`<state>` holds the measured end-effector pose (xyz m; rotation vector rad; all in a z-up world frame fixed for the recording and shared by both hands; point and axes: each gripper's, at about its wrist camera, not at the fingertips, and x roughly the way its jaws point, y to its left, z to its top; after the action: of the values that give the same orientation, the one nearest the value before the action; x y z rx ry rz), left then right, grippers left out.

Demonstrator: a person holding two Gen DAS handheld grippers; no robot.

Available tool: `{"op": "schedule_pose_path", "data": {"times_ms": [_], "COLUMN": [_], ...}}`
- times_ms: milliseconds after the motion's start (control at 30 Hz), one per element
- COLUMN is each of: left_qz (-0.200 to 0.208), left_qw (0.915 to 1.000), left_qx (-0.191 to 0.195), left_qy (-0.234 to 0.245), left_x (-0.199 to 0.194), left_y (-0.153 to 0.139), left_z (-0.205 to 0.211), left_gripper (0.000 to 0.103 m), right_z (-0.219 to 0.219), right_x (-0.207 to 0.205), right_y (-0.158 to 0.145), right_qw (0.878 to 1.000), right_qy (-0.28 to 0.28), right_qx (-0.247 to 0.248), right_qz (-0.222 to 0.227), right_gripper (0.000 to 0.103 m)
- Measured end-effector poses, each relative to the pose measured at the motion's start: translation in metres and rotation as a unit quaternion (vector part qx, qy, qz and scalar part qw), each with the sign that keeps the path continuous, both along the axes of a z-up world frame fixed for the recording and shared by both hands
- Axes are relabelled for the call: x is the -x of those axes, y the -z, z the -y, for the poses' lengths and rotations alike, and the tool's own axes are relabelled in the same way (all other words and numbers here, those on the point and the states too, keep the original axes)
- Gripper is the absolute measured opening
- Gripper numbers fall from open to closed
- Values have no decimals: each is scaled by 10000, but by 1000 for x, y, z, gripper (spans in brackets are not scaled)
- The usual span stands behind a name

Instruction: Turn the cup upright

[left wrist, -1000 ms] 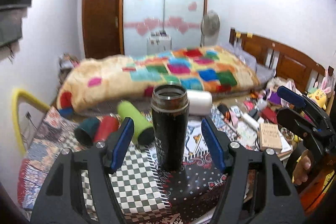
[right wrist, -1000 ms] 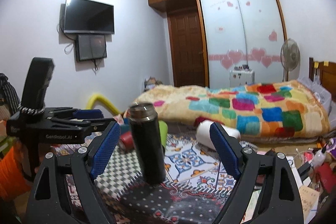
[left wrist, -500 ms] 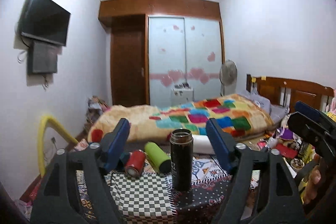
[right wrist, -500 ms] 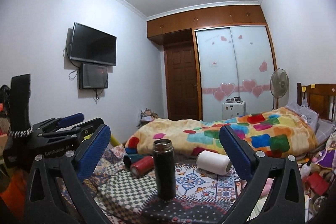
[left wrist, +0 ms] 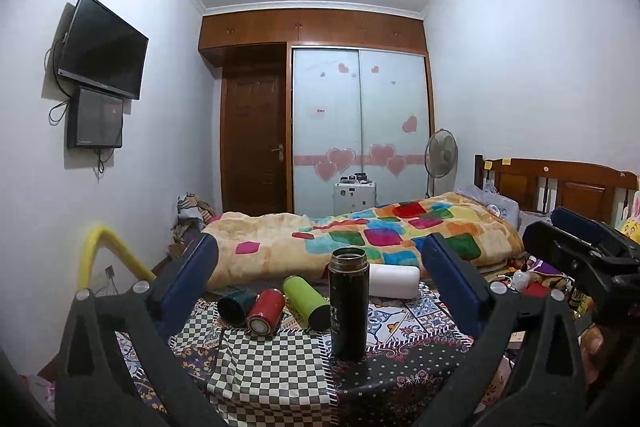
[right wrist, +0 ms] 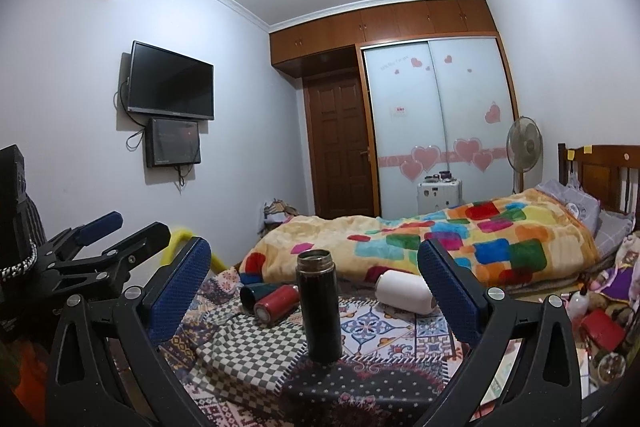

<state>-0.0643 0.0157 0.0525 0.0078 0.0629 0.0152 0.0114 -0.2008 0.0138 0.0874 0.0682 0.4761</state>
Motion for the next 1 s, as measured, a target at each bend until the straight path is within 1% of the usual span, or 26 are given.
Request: {"op": "schedule_pose_path", "data": {"times_ms": [1000], "left_qz": [-168], "left_qw": [9998], "left_qx": [66], "left_qy": [30], "left_x": [-8], "left_y": [12], "left_z": [-2], "left_gripper": [103], "right_z": [-2], "right_x": [4], "right_y": [2], "right_qw": [9998], "right_qy": [130], "right_qx": [92], "right_qz": [-120], "right_gripper": [103]}}
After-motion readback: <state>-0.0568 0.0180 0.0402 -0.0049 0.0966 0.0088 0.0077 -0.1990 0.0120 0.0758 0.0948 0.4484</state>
